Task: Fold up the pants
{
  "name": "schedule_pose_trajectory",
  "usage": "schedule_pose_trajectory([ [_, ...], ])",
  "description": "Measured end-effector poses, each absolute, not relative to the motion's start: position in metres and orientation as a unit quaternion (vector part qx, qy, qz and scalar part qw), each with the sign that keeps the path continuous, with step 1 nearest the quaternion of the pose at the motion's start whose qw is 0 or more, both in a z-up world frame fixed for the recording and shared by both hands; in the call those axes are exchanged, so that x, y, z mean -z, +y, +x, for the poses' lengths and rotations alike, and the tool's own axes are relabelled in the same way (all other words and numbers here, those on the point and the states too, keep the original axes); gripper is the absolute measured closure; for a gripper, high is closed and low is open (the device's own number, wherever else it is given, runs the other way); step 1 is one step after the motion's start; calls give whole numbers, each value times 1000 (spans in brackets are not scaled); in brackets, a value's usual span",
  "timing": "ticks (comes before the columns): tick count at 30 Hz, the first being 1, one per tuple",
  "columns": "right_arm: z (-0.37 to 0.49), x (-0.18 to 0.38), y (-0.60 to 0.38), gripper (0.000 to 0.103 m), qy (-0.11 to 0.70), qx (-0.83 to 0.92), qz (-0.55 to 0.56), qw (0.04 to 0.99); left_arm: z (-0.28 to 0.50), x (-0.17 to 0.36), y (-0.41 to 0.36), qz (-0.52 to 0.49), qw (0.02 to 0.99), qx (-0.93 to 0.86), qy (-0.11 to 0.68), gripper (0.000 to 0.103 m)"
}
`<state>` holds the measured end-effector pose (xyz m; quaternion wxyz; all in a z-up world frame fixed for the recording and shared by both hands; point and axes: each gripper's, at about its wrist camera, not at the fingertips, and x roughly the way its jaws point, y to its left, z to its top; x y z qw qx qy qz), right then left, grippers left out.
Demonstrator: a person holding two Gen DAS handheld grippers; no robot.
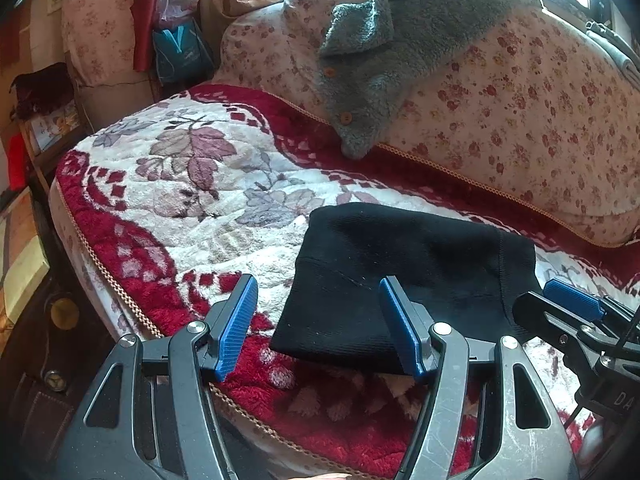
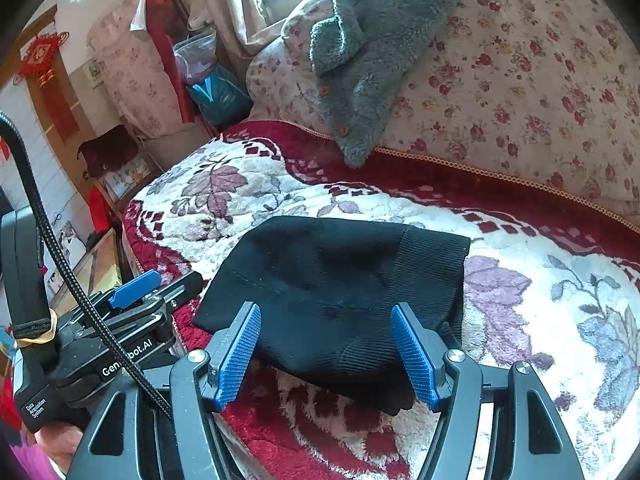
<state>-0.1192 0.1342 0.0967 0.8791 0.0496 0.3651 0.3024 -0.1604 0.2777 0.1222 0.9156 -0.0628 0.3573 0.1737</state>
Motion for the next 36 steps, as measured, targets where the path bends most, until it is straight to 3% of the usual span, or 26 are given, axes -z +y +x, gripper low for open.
schedule_pose_trajectory([
  [36,-122,-91,144,36,373,-305,46,875,-164,-122,278,-59,915,-181,355,39],
])
